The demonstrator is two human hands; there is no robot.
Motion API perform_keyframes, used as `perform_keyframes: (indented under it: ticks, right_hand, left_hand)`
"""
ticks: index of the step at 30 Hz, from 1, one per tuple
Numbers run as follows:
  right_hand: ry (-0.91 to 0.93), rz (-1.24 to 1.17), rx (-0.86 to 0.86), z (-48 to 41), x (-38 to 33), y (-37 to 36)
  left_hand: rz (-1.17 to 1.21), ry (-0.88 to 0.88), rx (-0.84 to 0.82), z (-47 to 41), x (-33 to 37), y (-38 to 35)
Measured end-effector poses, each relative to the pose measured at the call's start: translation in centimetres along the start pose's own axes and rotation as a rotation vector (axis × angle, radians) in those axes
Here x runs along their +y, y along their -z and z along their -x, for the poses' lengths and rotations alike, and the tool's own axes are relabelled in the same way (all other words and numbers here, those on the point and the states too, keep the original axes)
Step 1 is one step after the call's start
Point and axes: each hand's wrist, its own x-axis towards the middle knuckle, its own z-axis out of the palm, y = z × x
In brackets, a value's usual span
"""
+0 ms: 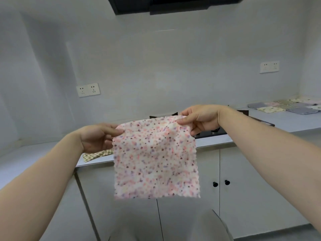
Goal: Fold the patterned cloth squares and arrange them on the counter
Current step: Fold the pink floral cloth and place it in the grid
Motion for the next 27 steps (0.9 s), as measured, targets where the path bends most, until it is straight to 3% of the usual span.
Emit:
perform_keyframes:
  ticks: [6,13,15,17,20,24,27]
  right_hand:
    - [-0.016,-0.03,0.06,-1.8,1.7,0.3]
    - [0.087,-0.252,0.176,-1.7,1.8,-1.4]
    - [0.148,-0.138,0.117,-1.1,1.3,-3.4]
    - [0.194,0.15,-0.051,-0.2,0.7,-6.7]
    - [0.265,0.607,-0.183,0.3,-0.4,-11.7]
    - [0.279,0.798,-0.235,-0.2,-0.8,-14.5]
    - [0.243,0.79,-0.241,-0.5,-0.8,-14.4]
  left_hand:
    - [-0.037,0.005,0.01,-2.7,-1.7,2.1]
    - [-0.092,-0.1,0.302,-3.0,-2.2,2.0]
    - [-0.094,-0.175,0.411,-2.8,-2.3,1.0]
    - [-0.005,-0.27,0.495,-2.9,-2.1,0.1]
    - [0.145,-0.394,0.47,-2.6,-1.4,-1.1]
    - [0.254,-0.444,0.341,-1.7,-0.6,-2.0]
    - [0.233,-0.447,0.302,-1.7,-0.6,-1.8]
